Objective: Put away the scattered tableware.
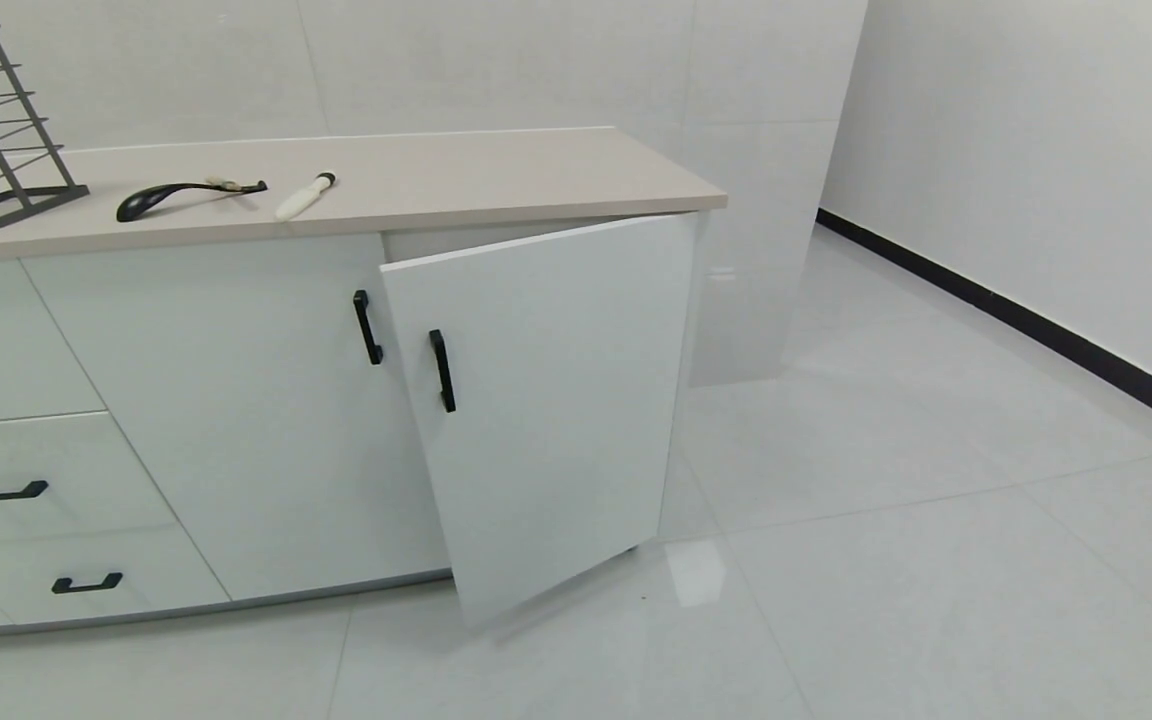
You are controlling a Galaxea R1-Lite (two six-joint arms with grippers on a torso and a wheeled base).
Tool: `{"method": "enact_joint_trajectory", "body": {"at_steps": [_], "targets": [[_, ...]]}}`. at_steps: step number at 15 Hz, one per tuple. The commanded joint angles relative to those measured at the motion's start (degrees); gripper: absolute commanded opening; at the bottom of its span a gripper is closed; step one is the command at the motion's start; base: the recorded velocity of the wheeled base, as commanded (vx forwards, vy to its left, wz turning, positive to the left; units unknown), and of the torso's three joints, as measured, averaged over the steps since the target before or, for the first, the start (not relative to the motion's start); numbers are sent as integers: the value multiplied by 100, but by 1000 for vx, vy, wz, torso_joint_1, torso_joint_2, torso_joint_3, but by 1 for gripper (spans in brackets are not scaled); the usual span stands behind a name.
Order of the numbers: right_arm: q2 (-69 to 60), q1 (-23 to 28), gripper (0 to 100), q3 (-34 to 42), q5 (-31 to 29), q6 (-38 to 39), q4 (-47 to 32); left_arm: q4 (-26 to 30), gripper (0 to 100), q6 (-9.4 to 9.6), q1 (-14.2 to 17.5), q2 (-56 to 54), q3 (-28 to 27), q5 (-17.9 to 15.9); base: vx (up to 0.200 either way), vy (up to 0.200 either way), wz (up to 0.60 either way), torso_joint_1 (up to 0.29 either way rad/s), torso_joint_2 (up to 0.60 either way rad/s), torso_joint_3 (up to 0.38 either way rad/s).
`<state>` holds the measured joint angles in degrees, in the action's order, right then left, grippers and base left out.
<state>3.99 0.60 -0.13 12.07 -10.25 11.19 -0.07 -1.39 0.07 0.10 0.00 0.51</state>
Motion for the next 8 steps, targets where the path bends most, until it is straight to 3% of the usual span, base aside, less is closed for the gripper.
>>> {"method": "enact_joint_trajectory", "body": {"at_steps": [1,8], "targets": [[-328,-60,0,5,-574,498,-926,-10,100,-2,1,-1,0,2,0,200,0,-2,2,2],[-328,-60,0,5,-882,1043,-1128,-1,100,-2,1,-1,0,2,0,200,0,2,3,4]]}}
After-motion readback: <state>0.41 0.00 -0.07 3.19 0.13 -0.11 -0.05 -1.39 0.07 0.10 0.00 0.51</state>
